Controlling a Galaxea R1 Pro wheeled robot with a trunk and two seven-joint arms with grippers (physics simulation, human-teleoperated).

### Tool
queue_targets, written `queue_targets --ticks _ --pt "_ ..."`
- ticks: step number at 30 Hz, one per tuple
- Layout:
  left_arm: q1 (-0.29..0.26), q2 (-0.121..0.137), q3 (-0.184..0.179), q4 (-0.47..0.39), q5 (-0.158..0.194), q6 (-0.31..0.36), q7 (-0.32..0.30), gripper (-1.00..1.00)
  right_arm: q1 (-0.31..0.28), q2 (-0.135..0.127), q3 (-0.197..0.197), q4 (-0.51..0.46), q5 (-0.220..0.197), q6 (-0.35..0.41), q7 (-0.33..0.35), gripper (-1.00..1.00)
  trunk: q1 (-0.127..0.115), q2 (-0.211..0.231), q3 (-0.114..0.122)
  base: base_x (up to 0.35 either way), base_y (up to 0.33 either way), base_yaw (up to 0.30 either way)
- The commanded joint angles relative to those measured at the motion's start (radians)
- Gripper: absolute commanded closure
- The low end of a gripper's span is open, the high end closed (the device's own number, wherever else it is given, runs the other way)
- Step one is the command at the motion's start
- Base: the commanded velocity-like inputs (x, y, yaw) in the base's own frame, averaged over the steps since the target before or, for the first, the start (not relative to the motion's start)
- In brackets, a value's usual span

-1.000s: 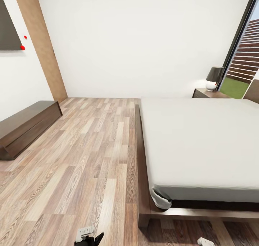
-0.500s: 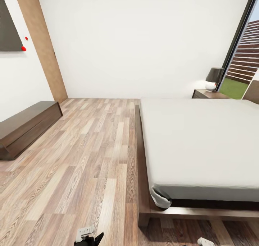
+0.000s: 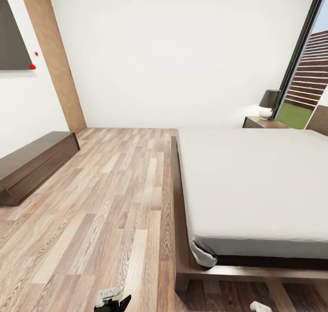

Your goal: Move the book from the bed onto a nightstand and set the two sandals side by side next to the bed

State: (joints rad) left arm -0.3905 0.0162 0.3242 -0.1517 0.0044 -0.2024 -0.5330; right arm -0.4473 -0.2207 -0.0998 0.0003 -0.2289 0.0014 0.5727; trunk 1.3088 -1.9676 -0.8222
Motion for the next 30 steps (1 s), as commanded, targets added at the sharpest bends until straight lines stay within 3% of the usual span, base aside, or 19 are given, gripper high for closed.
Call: queue_targets --ticks 1,30 --pt "-0.001 0.0 0.002 0.001 0.0 -0.003 -0.004 -1.0 -0.001 0.0 -0.008 0.001 0.002 0.0 0.004 -1.0 0.0 0.0 0.001 0.0 0.0 0.0" --pt "-0.001 -0.001 0.001 0.001 0.0 -0.003 -0.003 -1.0 -0.001 0.0 -0.007 0.001 0.002 0.0 0.004 -1.0 0.0 0.0 0.048 0.0 0.0 0.0"
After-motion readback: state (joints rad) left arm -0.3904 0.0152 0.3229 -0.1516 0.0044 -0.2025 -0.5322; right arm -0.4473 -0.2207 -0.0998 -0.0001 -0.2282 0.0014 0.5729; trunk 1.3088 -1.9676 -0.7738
